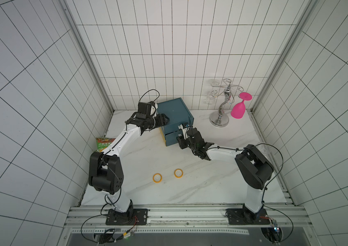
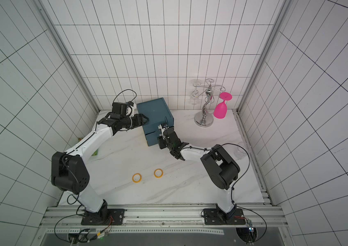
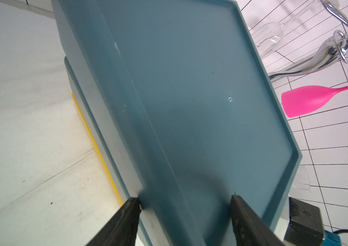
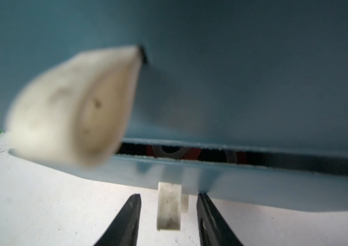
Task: Place the transparent tape into the drawer according to color
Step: Close the drawer in the storage box.
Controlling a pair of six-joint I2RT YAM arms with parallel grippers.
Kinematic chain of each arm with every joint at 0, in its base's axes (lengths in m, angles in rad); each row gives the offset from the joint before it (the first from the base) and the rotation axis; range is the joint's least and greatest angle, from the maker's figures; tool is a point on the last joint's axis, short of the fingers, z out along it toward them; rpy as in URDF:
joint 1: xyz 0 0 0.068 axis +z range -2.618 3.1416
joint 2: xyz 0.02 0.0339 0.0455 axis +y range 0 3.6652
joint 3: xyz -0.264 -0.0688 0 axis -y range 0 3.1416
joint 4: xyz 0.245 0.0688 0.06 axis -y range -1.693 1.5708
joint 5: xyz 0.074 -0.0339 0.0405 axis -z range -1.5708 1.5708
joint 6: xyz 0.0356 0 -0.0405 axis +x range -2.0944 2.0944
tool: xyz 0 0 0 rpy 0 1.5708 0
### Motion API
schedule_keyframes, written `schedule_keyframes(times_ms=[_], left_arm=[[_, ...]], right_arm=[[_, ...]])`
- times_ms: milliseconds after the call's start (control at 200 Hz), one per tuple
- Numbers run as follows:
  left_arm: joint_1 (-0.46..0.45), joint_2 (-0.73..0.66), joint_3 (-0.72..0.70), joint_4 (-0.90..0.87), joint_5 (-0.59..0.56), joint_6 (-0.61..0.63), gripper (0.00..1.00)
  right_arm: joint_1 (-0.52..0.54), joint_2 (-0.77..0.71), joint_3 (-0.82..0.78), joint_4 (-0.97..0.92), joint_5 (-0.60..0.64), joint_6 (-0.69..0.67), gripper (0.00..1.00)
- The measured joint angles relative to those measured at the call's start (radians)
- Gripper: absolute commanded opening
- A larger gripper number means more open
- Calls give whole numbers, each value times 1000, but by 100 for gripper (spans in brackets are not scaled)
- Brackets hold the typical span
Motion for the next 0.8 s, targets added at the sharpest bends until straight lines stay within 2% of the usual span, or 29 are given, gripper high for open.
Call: schedule_keyframes(times_ms=[310, 465, 635, 800], left_arm=[[2, 0, 0, -1, 6, 6, 70], [3, 0, 0, -3, 13, 7, 70], [5, 0, 0, -4, 19, 9, 70], [5, 0, 0, -5, 21, 9, 70]], right_arm=[[0, 24, 14, 26, 5, 0, 50], [1, 22, 13, 27, 3, 23, 55], [-1, 10, 2, 4, -47, 110, 65], [-15, 11, -31, -3, -142, 221, 67]])
